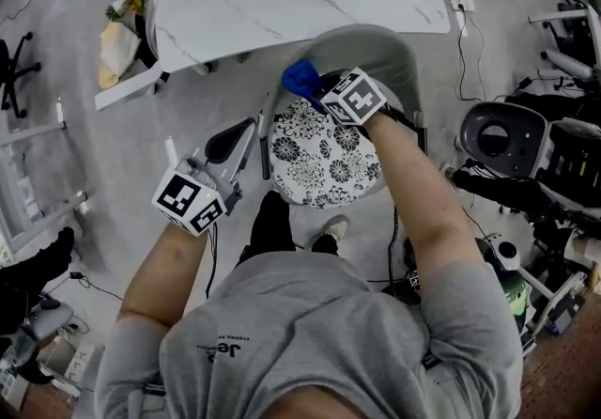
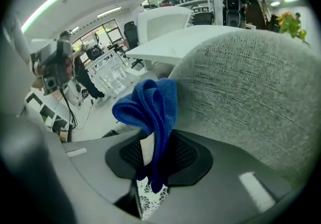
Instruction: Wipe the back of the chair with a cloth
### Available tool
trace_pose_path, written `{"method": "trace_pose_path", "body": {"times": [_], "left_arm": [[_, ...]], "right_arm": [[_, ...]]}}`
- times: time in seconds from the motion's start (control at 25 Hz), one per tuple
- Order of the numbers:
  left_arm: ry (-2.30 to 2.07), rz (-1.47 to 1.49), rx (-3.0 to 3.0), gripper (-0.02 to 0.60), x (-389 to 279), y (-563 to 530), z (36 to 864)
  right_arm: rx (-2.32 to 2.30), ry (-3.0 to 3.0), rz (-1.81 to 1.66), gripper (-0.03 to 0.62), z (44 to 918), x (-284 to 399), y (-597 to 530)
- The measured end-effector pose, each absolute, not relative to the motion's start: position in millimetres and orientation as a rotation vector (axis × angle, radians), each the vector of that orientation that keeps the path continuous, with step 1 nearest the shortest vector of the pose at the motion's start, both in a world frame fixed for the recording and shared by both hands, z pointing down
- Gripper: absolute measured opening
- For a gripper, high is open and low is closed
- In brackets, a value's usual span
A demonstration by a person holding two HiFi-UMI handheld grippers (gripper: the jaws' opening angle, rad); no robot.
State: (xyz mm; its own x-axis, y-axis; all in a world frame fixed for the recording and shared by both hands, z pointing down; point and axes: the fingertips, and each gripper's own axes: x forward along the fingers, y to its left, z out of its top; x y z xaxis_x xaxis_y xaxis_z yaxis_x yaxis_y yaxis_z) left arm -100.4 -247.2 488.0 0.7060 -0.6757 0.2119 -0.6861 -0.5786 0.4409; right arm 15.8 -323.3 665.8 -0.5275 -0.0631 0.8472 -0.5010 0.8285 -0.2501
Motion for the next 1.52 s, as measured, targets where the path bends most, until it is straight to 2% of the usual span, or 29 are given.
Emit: {"method": "trace_pose_path", "body": {"times": [0.28,0.52,1.0,1.32,1.52], "left_arm": [[-1.072,0.019,2.371,0.014,-124,-245,497],[-1.064,0.019,2.37,0.014,-119,-249,496],[-0.974,0.044,2.418,0.014,-69,-255,488],[-0.938,0.043,2.453,0.014,-41,-259,478],[-0.973,0.022,2.437,0.014,-47,-262,486]], "right_arm": [[0.576,-2.067,1.074,0.101,673,21,-354],[0.793,-2.065,1.255,0.102,669,51,-378],[1.422,-1.908,1.561,0.103,649,207,-401],[1.626,-1.882,1.585,0.1,632,268,-383],[1.29,-2.069,1.327,0.098,622,212,-375]]}}
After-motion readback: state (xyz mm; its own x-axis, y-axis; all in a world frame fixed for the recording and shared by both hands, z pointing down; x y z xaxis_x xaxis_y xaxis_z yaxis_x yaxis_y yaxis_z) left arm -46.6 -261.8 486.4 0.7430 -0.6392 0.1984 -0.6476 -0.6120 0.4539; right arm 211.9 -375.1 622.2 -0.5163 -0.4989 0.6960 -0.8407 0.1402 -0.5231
